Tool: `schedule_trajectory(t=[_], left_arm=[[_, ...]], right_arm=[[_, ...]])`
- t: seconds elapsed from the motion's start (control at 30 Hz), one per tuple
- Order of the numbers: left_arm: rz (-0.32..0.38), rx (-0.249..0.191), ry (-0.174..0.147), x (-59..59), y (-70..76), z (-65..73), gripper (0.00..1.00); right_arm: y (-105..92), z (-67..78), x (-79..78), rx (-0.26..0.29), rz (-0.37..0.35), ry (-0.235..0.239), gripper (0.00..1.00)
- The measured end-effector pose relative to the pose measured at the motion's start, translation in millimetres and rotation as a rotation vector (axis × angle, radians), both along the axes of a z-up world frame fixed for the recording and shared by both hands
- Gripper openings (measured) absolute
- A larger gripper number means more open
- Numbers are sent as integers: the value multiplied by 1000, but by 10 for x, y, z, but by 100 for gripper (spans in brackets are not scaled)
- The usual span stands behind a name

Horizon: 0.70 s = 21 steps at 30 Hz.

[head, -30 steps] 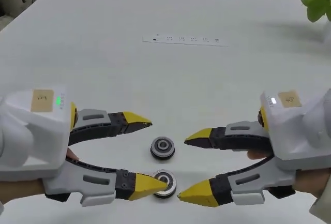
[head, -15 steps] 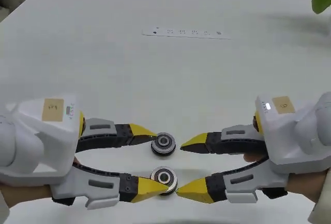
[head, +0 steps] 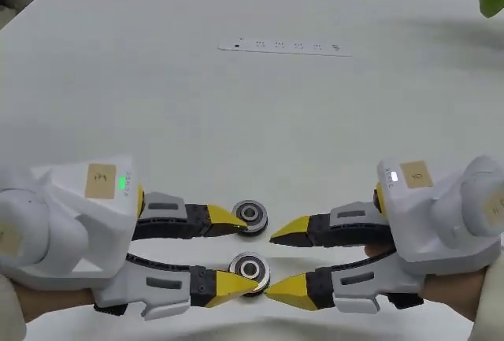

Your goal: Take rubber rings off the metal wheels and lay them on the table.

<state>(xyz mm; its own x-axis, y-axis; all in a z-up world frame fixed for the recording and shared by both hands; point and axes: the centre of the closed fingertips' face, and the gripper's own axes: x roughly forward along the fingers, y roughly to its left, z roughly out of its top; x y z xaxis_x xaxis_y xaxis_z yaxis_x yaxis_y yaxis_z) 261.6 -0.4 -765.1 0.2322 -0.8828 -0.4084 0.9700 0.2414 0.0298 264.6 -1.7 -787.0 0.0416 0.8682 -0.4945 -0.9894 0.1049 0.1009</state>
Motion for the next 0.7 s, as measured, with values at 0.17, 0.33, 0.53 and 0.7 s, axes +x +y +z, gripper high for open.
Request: schedule_trajectory(t=[0.17, 0.33, 0.53, 0.7], left_arm=[[-3, 11, 7, 6, 2, -71, 32], [-11, 11, 23, -6, -14, -124, 29], [-13, 21, 32, -18, -12, -197, 23], [-3, 21, 45, -2, -5, -230, 22]], right_arm=[[3, -33, 0, -1, -4, 8, 29], [8, -84, -19, -9, 5, 11, 27], [18, -118, -35, -15, 13, 12, 25], [37, -152, -53, -19, 17, 20, 25]])
